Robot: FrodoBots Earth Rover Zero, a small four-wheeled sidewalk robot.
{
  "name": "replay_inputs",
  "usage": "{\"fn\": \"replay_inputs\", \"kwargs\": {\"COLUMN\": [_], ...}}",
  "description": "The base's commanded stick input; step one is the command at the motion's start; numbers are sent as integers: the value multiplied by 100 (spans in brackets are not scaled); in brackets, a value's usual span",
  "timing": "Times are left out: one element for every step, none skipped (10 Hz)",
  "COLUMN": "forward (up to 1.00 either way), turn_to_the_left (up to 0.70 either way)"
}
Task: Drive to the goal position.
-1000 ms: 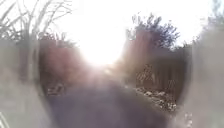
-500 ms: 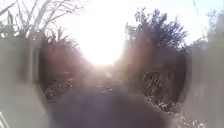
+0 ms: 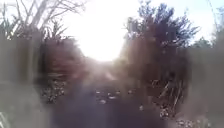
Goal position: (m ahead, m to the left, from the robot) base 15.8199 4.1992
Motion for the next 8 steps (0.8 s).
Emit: {"fn": "replay_inputs", "kwargs": {"forward": [100,100,100,100,100,100,100,100], "turn_to_the_left": [0,0,0,0,0,0,0,0]}}
